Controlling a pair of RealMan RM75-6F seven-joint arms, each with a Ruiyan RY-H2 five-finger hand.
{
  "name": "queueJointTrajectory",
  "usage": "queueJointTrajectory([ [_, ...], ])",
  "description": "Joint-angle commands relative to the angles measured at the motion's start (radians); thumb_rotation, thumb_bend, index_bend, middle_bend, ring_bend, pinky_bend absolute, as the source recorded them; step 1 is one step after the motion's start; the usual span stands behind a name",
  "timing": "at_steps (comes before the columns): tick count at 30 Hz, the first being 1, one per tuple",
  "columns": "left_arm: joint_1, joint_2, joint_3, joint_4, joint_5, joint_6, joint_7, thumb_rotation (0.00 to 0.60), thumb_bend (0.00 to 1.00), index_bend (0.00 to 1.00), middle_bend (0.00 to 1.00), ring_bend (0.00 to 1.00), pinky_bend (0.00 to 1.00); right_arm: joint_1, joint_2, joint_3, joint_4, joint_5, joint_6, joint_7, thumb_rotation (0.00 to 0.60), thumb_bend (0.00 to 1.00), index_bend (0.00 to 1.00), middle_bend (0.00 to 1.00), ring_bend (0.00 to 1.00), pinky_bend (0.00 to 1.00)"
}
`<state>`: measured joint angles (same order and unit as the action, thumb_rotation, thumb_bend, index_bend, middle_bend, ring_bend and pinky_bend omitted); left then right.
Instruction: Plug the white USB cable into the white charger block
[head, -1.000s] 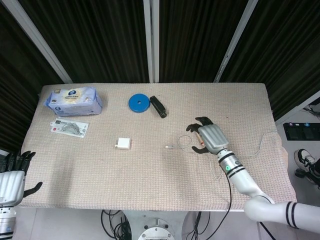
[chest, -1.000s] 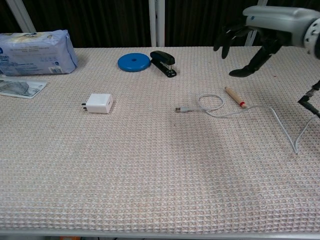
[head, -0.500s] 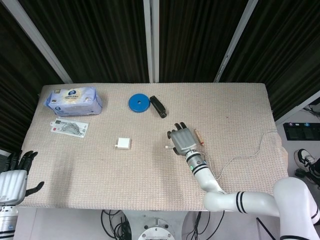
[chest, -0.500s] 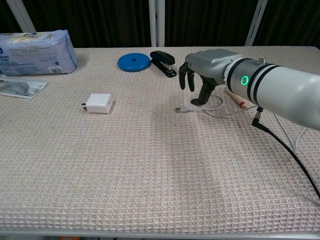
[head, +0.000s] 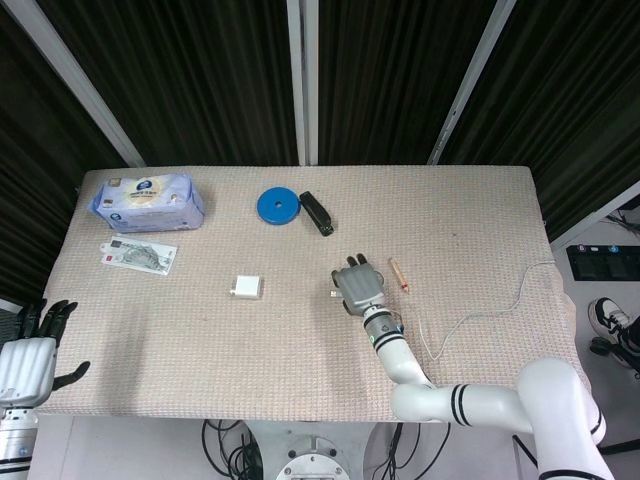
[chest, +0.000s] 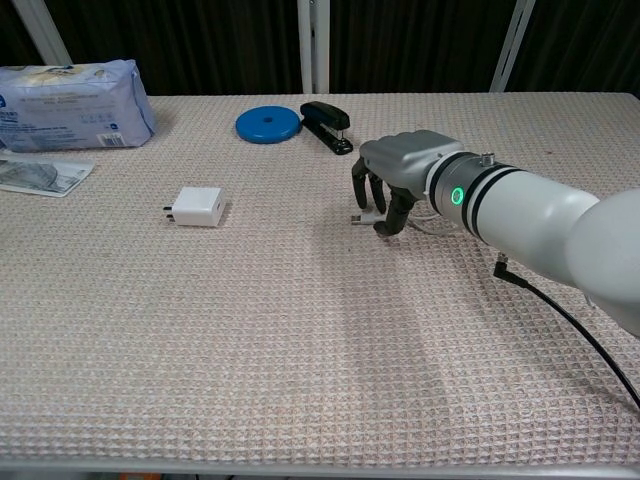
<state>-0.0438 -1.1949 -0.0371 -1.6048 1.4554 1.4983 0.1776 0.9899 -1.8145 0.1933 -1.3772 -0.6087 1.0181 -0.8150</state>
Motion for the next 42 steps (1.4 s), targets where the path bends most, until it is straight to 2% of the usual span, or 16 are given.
queueJointTrajectory([
  [1, 0.0, -0.001, 0.001, 0.002, -0.002, -0.001, -0.003, 0.6, 0.12, 0.14, 0.1, 0.0, 0.0, 0.003, -0.006, 0.002, 0.008, 0.009, 0.0, -0.008, 0.6, 0.27, 0.43, 0.46, 0.17, 0.15],
  [42, 0.0, -0.012, 0.001, 0.043, -0.008, -0.005, -0.036, 0.6, 0.12, 0.14, 0.1, 0.0, 0.0, 0.015, -0.039, 0.045, 0.022, 0.105, 0.013, -0.05, 0.6, 0.31, 0.5, 0.53, 0.23, 0.16],
])
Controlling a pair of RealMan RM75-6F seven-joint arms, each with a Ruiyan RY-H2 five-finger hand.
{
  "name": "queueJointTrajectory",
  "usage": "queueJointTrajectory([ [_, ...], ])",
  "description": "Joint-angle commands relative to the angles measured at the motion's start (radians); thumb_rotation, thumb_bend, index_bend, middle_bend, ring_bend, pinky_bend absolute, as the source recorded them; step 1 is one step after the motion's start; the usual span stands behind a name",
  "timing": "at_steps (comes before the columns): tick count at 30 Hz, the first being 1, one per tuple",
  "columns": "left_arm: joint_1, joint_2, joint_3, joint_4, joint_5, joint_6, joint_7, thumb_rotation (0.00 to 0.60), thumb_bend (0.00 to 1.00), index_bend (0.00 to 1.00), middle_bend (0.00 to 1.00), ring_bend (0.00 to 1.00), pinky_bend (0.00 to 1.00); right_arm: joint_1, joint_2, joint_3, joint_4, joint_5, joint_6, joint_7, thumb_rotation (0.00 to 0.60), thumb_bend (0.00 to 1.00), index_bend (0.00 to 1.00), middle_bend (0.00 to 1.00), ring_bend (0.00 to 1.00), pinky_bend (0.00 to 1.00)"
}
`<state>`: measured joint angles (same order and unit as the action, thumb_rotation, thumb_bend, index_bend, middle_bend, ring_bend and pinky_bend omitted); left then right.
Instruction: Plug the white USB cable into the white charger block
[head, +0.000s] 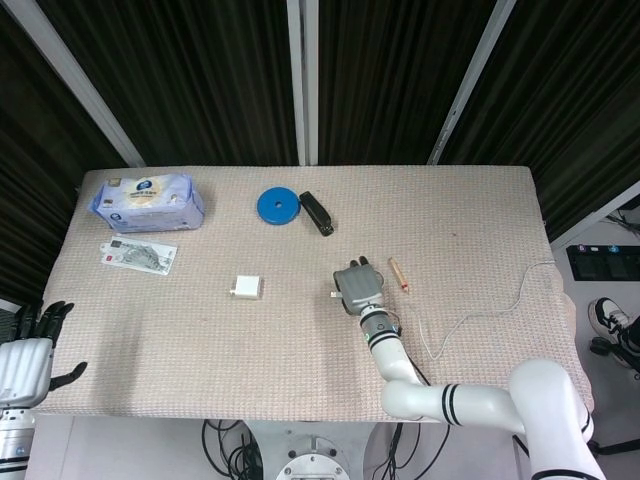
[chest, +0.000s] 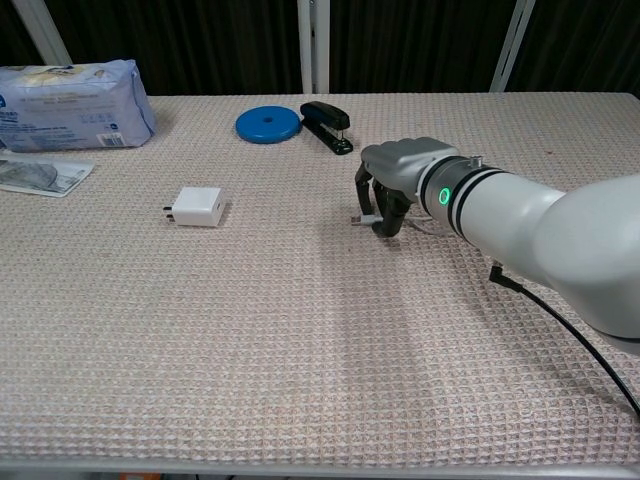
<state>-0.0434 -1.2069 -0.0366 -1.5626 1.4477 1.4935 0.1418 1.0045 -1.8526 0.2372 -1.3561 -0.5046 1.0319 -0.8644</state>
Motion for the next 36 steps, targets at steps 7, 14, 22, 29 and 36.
queueJointTrajectory([
  [7, 0.0, -0.001, 0.0, 0.004, -0.002, -0.003, -0.002, 0.6, 0.12, 0.14, 0.1, 0.0, 0.0, 0.004, -0.012, 0.004, 0.014, 0.002, -0.004, 0.002, 0.6, 0.33, 0.51, 0.54, 0.24, 0.16],
  [14, -0.004, 0.003, 0.0, 0.002, 0.0, -0.005, 0.002, 0.6, 0.12, 0.14, 0.1, 0.0, 0.0, -0.002, -0.012, 0.001, 0.018, -0.027, -0.006, 0.02, 0.6, 0.34, 0.55, 0.56, 0.27, 0.19],
  [22, -0.034, 0.026, -0.007, -0.021, 0.019, -0.029, 0.029, 0.6, 0.12, 0.14, 0.1, 0.0, 0.0, -0.015, 0.037, -0.006, -0.02, -0.078, -0.02, 0.049, 0.6, 0.35, 0.57, 0.57, 0.27, 0.19],
  [29, -0.152, 0.076, -0.035, -0.06, 0.057, -0.17, -0.049, 0.6, 0.12, 0.14, 0.1, 0.0, 0.0, -0.037, 0.146, -0.006, -0.13, -0.153, -0.025, 0.099, 0.6, 0.35, 0.57, 0.57, 0.28, 0.2],
  [36, -0.344, 0.06, -0.093, -0.034, 0.018, -0.43, -0.19, 0.6, 0.12, 0.16, 0.13, 0.0, 0.0, -0.064, 0.257, 0.01, -0.25, -0.218, -0.001, 0.155, 0.6, 0.35, 0.57, 0.57, 0.28, 0.2],
])
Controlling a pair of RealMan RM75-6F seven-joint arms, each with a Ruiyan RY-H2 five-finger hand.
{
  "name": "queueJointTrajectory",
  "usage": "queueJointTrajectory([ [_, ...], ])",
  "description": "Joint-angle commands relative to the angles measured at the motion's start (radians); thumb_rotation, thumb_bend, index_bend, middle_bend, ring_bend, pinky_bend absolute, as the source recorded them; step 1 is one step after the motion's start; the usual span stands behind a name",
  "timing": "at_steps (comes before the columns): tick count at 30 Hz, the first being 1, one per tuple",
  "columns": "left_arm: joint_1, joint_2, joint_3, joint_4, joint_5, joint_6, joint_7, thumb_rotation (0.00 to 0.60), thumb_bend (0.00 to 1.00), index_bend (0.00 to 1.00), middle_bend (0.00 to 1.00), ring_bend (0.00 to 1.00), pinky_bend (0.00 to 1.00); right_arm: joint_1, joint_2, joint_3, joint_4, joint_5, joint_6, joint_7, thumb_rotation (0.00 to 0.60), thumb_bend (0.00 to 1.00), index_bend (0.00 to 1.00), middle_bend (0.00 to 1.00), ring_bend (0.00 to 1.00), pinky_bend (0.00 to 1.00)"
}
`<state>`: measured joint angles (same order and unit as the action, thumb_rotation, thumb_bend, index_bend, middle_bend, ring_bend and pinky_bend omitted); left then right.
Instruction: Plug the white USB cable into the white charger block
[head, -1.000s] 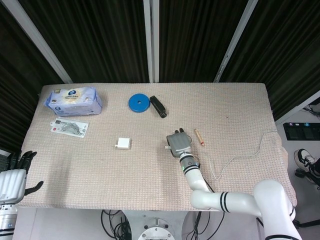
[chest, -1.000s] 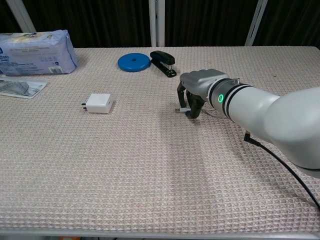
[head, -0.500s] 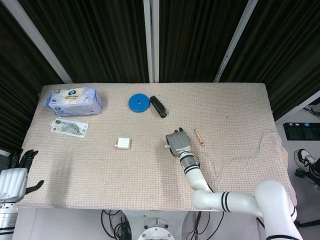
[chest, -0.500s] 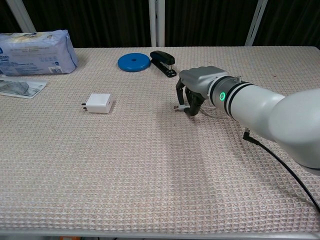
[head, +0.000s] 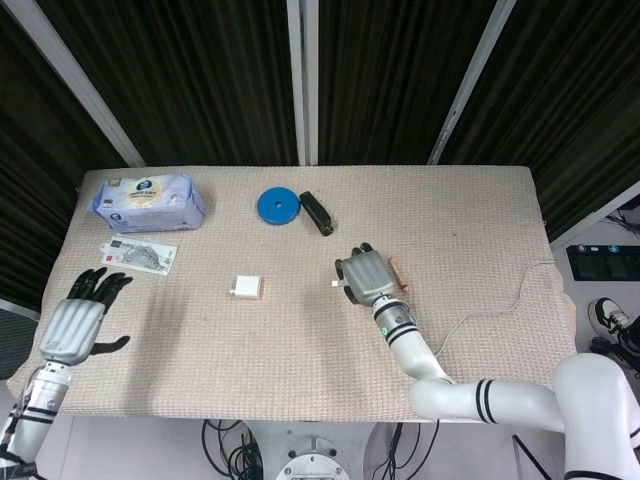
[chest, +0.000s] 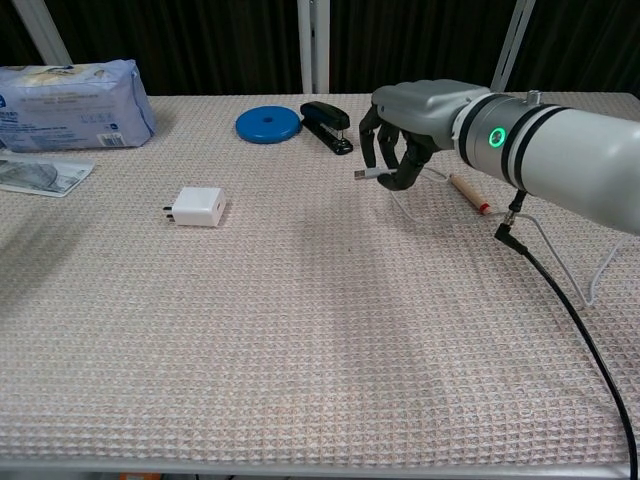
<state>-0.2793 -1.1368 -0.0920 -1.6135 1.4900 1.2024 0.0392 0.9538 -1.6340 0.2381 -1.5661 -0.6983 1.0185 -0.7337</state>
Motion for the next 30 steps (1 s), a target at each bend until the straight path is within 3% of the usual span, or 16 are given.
queueJointTrajectory([
  [1, -0.136, -0.018, -0.044, 0.026, -0.033, -0.178, -0.105, 0.6, 0.12, 0.17, 0.13, 0.0, 0.0, -0.016, 0.051, 0.012, -0.052, -0.028, 0.017, 0.03, 0.6, 0.35, 0.57, 0.57, 0.28, 0.2],
  [7, -0.285, -0.12, -0.087, 0.12, -0.101, -0.356, -0.142, 0.6, 0.14, 0.22, 0.16, 0.0, 0.0, -0.031, 0.111, 0.025, -0.106, -0.046, 0.039, 0.062, 0.6, 0.35, 0.57, 0.57, 0.28, 0.2],
  [15, -0.416, -0.276, -0.109, 0.228, -0.244, -0.478, 0.008, 0.6, 0.19, 0.26, 0.19, 0.0, 0.0, -0.043, 0.141, 0.014, -0.123, -0.052, 0.043, 0.09, 0.6, 0.35, 0.57, 0.57, 0.28, 0.2],
  [30, -0.487, -0.436, -0.1, 0.291, -0.458, -0.451, 0.2, 0.6, 0.22, 0.29, 0.23, 0.02, 0.01, -0.053, 0.151, -0.005, -0.101, -0.057, 0.025, 0.142, 0.6, 0.35, 0.57, 0.57, 0.28, 0.2],
])
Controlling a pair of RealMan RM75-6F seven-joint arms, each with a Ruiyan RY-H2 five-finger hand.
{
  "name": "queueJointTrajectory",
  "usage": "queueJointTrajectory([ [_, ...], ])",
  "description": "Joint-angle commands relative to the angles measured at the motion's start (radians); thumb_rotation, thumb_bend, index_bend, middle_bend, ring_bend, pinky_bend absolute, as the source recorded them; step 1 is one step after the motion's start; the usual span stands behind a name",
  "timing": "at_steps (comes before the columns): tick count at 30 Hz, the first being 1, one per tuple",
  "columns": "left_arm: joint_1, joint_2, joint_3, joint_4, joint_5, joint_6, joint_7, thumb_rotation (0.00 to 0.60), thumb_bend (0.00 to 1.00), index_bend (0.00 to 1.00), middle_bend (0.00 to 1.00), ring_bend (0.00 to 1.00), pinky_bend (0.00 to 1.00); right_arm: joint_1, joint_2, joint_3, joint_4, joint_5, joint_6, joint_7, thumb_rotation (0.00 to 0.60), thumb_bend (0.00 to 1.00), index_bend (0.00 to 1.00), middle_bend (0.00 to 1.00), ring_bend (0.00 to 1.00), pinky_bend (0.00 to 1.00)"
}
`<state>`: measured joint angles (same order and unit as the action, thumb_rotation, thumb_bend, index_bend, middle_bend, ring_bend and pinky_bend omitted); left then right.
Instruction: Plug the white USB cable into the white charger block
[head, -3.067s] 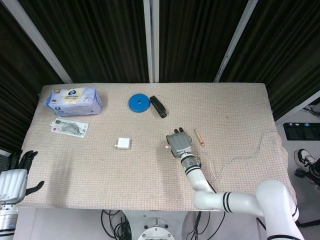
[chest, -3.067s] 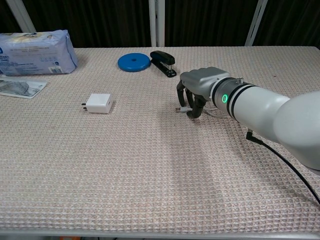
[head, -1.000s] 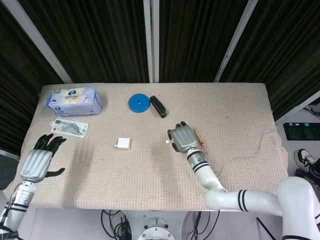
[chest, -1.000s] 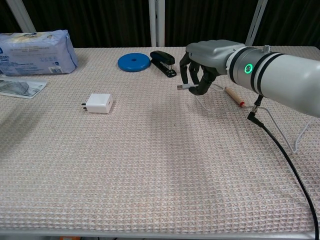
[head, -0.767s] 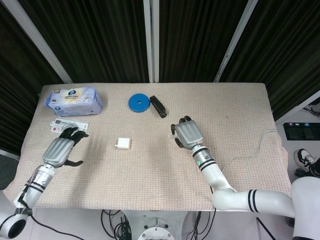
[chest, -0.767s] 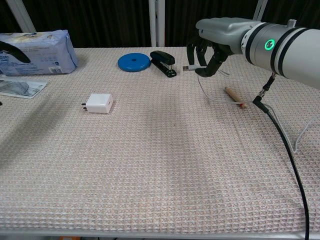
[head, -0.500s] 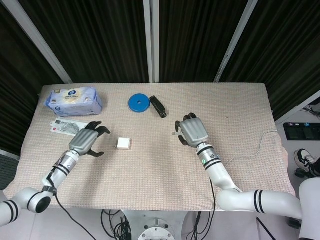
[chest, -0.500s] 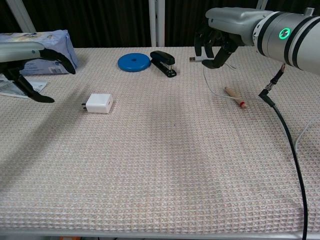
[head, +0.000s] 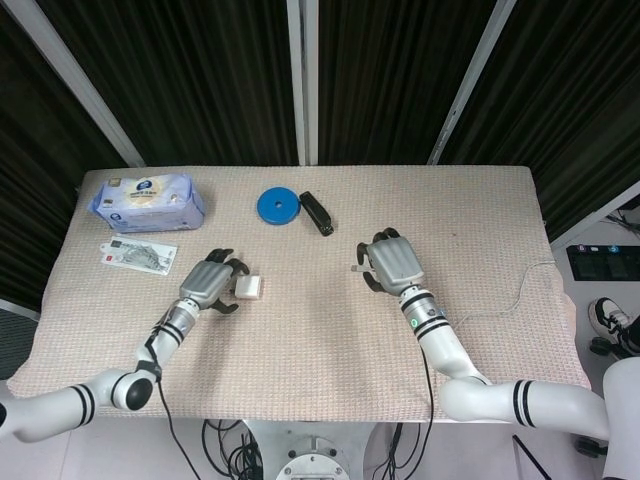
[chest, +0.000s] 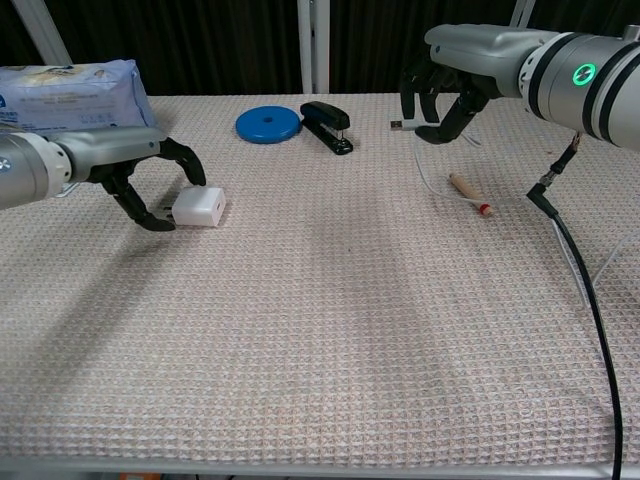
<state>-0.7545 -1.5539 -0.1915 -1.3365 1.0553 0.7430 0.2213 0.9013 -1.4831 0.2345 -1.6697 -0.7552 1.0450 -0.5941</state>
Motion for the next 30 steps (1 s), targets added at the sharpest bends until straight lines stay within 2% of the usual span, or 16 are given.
queueJointTrajectory([
  [1, -0.015, -0.023, -0.001, 0.017, -0.032, 0.011, 0.025, 0.6, 0.23, 0.29, 0.24, 0.02, 0.01, -0.001, 0.0, -0.002, 0.005, 0.0, -0.002, 0.004, 0.6, 0.35, 0.57, 0.57, 0.28, 0.2],
  [11, -0.034, -0.054, 0.005, 0.046, -0.084, 0.023, 0.051, 0.6, 0.26, 0.32, 0.26, 0.03, 0.02, -0.004, 0.005, -0.006, 0.015, 0.001, -0.004, 0.022, 0.6, 0.35, 0.57, 0.57, 0.28, 0.2],
  [22, -0.037, -0.079, 0.006, 0.086, -0.081, 0.038, 0.021, 0.6, 0.29, 0.37, 0.3, 0.06, 0.03, -0.004, -0.002, -0.014, 0.027, 0.003, -0.009, 0.026, 0.6, 0.35, 0.57, 0.57, 0.28, 0.2],
  [30, -0.023, -0.096, -0.007, 0.133, -0.023, 0.057, -0.084, 0.6, 0.35, 0.52, 0.48, 0.23, 0.16, -0.012, -0.005, -0.019, 0.027, -0.013, -0.016, 0.054, 0.6, 0.35, 0.58, 0.58, 0.28, 0.21],
])
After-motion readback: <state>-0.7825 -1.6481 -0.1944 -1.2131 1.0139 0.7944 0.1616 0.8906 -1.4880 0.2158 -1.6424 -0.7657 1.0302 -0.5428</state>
